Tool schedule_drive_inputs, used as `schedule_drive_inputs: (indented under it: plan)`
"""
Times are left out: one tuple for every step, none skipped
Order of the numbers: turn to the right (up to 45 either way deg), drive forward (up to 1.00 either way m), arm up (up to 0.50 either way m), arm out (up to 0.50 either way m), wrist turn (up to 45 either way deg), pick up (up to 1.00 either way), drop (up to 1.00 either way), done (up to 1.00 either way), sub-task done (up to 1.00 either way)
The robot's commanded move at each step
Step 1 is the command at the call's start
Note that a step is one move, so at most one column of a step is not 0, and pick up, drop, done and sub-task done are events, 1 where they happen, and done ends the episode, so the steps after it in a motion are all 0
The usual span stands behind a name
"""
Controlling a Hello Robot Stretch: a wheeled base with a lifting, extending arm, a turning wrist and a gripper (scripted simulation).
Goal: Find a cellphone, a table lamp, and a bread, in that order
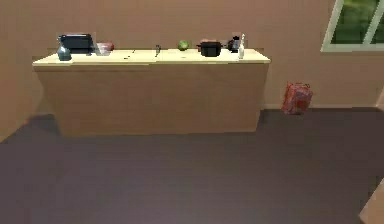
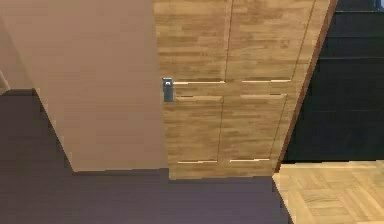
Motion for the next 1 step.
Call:
schedule_drive_inputs:
  plan:
    - [0.0, 0.3, 0.0, 0.0, 0.0, 0.0, 0.0, 0.0, 0.0]
